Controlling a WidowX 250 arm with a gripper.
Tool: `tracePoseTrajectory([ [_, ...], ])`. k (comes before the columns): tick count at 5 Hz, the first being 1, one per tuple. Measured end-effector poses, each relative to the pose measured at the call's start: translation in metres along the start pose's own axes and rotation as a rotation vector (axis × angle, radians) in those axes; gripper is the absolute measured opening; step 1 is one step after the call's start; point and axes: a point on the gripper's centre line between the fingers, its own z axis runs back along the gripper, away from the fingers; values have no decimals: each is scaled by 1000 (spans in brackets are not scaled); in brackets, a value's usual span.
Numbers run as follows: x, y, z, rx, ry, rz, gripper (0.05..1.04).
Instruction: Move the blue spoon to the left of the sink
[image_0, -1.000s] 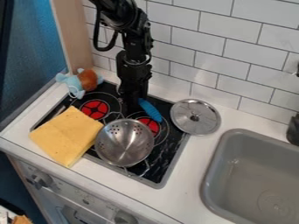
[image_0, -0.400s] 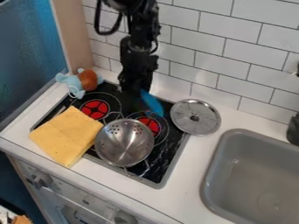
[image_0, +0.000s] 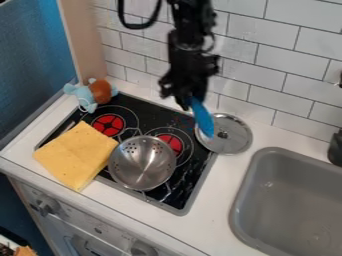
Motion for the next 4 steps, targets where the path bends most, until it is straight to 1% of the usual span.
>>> tracePoseTrajectory([
  [1, -44, -7, -6, 5, 37, -237, 359],
  [2, -71, 1, -4, 6, 22, -408, 359],
  [3, -82, 27, -11, 35, 39, -535, 359],
  [4, -87, 38, -20, 66, 27, -589, 359],
])
